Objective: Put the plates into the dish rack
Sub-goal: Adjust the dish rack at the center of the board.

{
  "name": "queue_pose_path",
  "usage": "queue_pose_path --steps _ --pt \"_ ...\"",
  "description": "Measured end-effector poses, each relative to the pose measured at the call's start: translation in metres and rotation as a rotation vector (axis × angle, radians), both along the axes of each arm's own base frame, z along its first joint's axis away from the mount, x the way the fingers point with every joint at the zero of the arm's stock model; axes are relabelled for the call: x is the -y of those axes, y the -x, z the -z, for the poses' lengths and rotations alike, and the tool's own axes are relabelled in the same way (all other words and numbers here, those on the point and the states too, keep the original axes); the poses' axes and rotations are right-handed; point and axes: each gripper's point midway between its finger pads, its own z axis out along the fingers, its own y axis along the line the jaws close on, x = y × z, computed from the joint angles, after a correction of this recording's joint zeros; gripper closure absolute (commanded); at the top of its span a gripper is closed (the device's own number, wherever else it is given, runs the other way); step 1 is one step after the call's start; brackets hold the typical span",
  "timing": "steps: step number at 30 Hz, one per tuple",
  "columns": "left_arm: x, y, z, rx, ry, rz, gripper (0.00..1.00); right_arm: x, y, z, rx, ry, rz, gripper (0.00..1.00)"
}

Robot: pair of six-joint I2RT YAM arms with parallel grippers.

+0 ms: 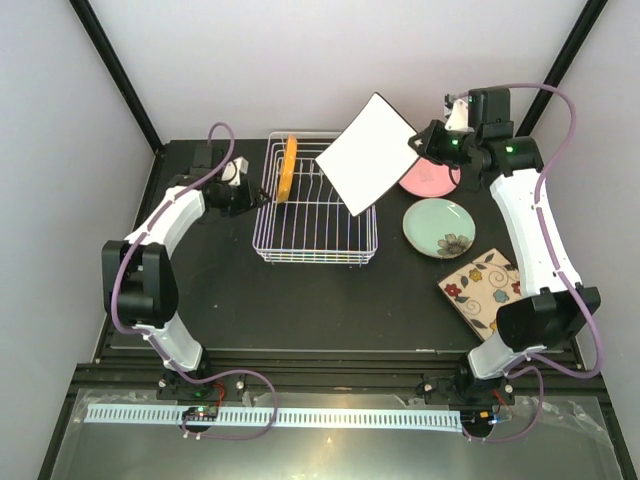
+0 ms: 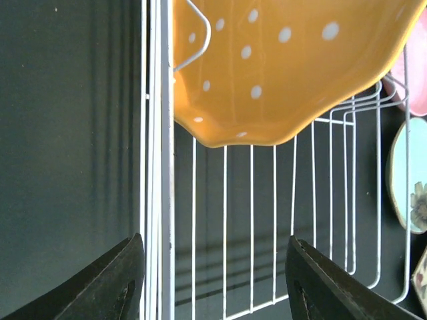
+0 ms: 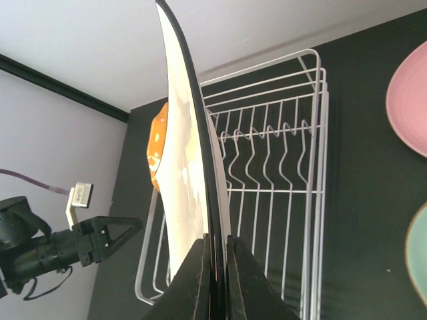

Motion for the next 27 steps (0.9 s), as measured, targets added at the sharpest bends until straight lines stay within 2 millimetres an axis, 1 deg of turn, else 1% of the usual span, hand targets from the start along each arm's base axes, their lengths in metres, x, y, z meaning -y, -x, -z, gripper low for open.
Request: queue_pose_path --steps 5,9,16,18,22,25,26,27 --pt "0.005 0.004 0.009 -0.008 -0.049 0.005 0.51 0.002 -0.009 0.004 -0.009 0.055 0.018 0.99" --pt "0.0 0.005 0.017 -0.019 -0.085 -0.014 0.57 0.002 -0.015 0.011 -0.023 0.096 0.033 0.99" --pt "-0.009 0.004 0.025 -0.024 -0.137 -0.035 0.58 -0.009 -0.022 0.016 -0.03 0.121 0.025 0.99" --pt "-0.01 0.003 0.031 -0.036 -0.147 -0.036 0.58 -0.012 -0.023 0.016 -0.029 0.126 0.021 0.99" --pt "-0.006 0.004 0.046 -0.067 -0.167 -0.022 0.6 -0.02 -0.021 0.016 -0.028 0.133 0.009 0.99" --pt "0.0 0.006 0.055 -0.083 -0.178 -0.005 0.66 -0.023 -0.021 0.015 -0.025 0.141 0.007 0.99" --pt "0.002 0.006 0.056 -0.086 -0.181 -0.001 0.69 -0.023 -0.021 0.015 -0.024 0.142 0.007 0.99" --pt "0.003 0.007 0.058 -0.09 -0.183 0.002 0.76 -0.023 -0.021 0.014 -0.025 0.145 0.008 0.99"
